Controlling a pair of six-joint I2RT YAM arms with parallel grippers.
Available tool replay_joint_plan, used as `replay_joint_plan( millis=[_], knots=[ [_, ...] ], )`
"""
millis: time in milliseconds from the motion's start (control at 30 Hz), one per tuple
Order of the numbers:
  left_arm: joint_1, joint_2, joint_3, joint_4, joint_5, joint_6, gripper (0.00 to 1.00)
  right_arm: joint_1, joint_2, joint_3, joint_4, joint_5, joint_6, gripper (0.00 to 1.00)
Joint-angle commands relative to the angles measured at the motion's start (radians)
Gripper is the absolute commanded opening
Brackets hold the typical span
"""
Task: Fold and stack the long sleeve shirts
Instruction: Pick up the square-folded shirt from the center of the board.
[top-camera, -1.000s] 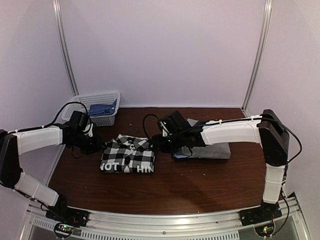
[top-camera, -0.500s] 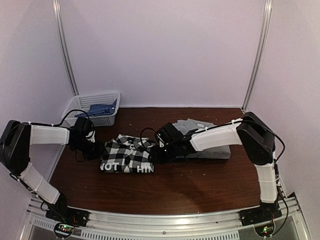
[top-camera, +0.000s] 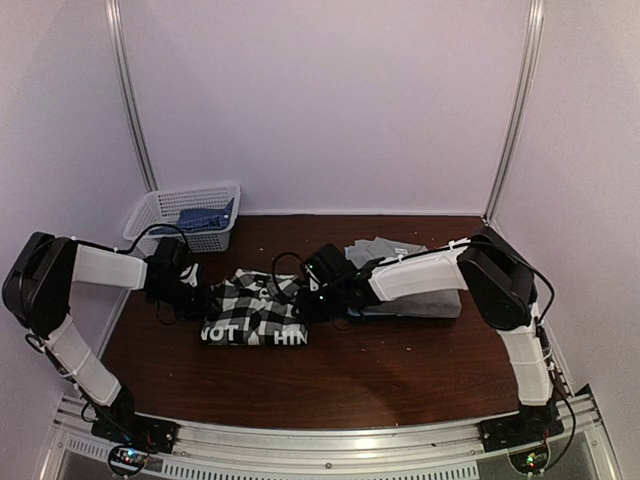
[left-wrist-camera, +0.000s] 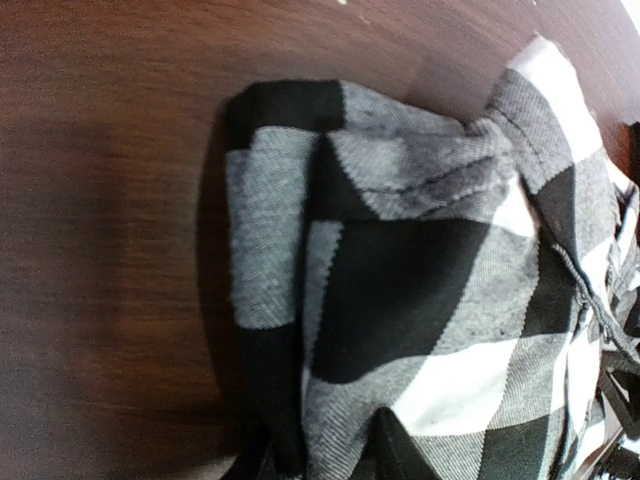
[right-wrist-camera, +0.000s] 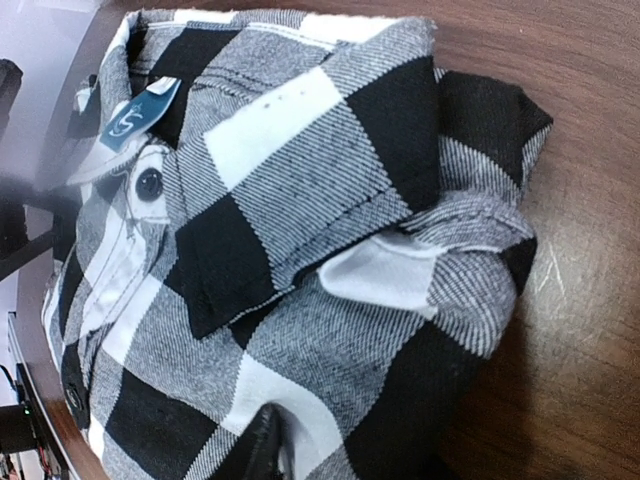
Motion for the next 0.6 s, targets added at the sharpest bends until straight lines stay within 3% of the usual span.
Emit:
replay_joint_plan(
  millis=[0, 167, 300, 567],
  knots=[
    [-0.009, 0.012, -0.013, 0.021, 0.071, -0.019, 0.22, -0.008, 0.034, 0.066, -0.029, 0.009, -0.021, 0.27],
    [-0.024, -0.042, 0.029, -0.012, 0.103, -0.031, 0.0, -0.009, 0.03, 0.144, -0.095, 0.03, -0.057, 0.07],
    [-0.047, -0.1, 0.086, -0.07, 0.105, -0.038, 0.0, -0.009, -0.002, 0.213, -0.162, 0.056, -0.096, 0.0],
    [-0.115, -0.178, 0.243, -0.166, 0.1, -0.063, 0.0, -0.017, -0.083, 0.298, -0.296, 0.103, -0.167, 0.0]
  ],
)
